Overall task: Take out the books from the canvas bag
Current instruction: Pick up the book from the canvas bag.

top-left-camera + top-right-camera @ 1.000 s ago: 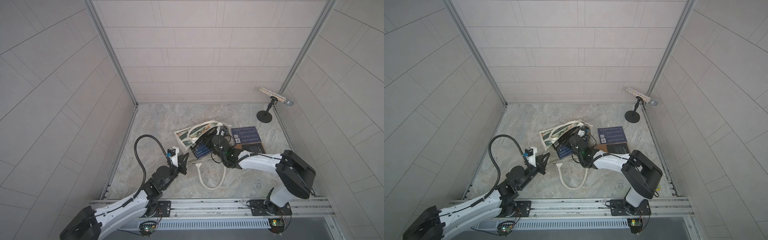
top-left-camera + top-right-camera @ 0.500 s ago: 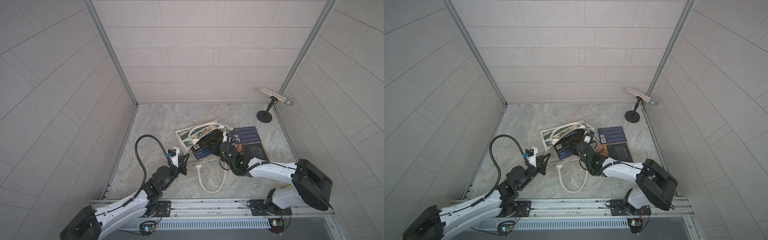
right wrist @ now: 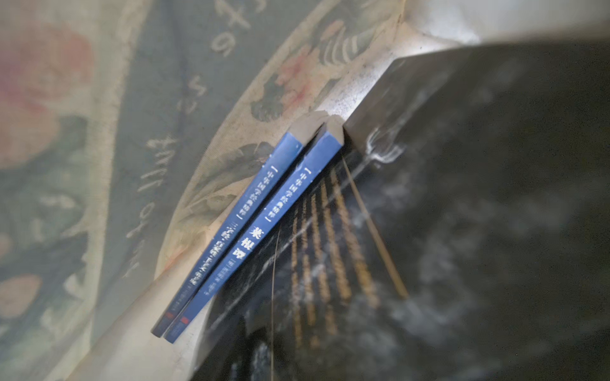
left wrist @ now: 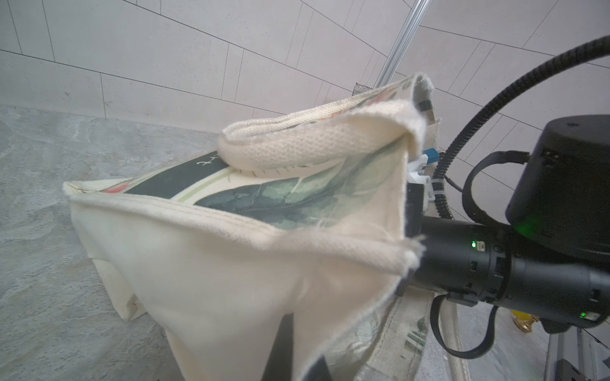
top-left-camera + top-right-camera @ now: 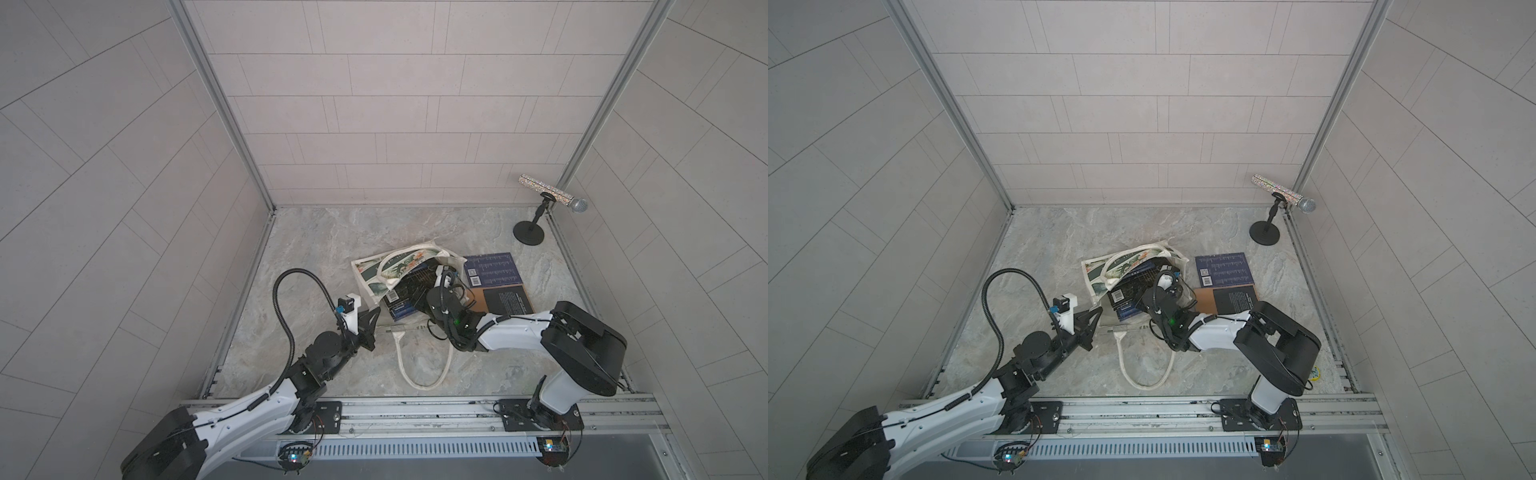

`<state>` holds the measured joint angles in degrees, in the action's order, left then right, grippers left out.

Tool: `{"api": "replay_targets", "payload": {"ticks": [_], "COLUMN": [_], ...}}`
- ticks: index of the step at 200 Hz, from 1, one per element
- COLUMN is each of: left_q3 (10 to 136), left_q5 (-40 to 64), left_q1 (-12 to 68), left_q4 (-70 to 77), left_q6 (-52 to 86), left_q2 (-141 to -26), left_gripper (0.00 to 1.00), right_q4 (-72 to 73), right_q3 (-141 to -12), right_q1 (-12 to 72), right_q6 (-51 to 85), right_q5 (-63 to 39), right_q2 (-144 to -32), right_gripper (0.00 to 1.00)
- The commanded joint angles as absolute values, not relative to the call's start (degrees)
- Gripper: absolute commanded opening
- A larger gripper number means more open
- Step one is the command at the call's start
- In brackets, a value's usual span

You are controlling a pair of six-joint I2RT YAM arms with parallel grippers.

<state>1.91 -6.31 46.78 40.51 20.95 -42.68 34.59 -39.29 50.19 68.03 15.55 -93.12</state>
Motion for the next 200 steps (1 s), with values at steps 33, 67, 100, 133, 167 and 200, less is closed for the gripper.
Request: {"api": "replay_targets", "payload": {"ticks": [33,67,100,133,167,200], "left_q3": [2.02,2.02,2.11,2.33,2.70,2.90], "left_q5": [-7.34,-8.29,-9.76,-10.62,-12.07,-12.46], "left_q1": [47.03,47.02,47.03,47.02,47.02,47.03], "left_q4": [41.86,40.85,39.33,38.33,37.15,36.69], "left_q6": [20.21,20.30,20.48,20.48,20.32,20.26], "left_q2": [-40.17,-39.13,-37.77,-37.62,-37.88,-38.01], "left_gripper": [0.00,0.00,0.00,0.00,0.00,0.00], "right_q4": [29.32,15.97,7.28,4.57,3.10,-2.49], "right_q3": [-36.33,-38.45,-39.07,-38.78,-37.53,-39.98], "right_q1": [51.56,55.17,57.13,57.48,57.49,57.49], "right_q6": [67.45,60.29,53.11,43.05,33.98,30.50], "right_q5": [21.88,22.80,19.78,11.24,12.58,18.35], "right_q2": [-84.17,-71.51,-61.25,-52.09,-39.19,-31.41], "right_gripper": [0.00,0.00,0.00,0.00,0.00,0.00]}}
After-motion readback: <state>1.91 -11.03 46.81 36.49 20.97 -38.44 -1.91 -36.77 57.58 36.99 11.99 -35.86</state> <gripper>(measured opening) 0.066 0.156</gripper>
